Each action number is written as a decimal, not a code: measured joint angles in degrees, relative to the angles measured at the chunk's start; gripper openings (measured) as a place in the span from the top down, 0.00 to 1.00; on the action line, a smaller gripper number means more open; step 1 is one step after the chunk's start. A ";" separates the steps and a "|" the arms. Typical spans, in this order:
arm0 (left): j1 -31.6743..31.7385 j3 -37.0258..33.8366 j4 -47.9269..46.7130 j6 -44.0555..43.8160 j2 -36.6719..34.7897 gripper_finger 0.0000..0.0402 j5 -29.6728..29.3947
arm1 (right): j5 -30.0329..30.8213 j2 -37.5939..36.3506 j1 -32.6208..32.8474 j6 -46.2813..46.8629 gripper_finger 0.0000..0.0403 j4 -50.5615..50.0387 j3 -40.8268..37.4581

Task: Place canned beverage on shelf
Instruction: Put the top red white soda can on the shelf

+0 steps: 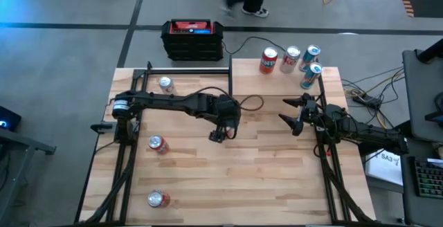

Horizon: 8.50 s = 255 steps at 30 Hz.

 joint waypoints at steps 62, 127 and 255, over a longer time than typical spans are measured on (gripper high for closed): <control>-0.44 5.61 -7.23 3.96 5.36 0.30 7.83 | 0.02 -0.04 -0.02 0.00 0.11 0.15 0.00; 0.01 7.36 -20.06 76.89 6.40 0.29 16.68 | 0.02 -0.05 -0.01 0.00 0.11 0.17 0.00; 0.71 10.85 -27.16 50.51 10.82 0.30 24.39 | 0.01 -0.02 -0.01 0.00 0.11 0.17 -0.02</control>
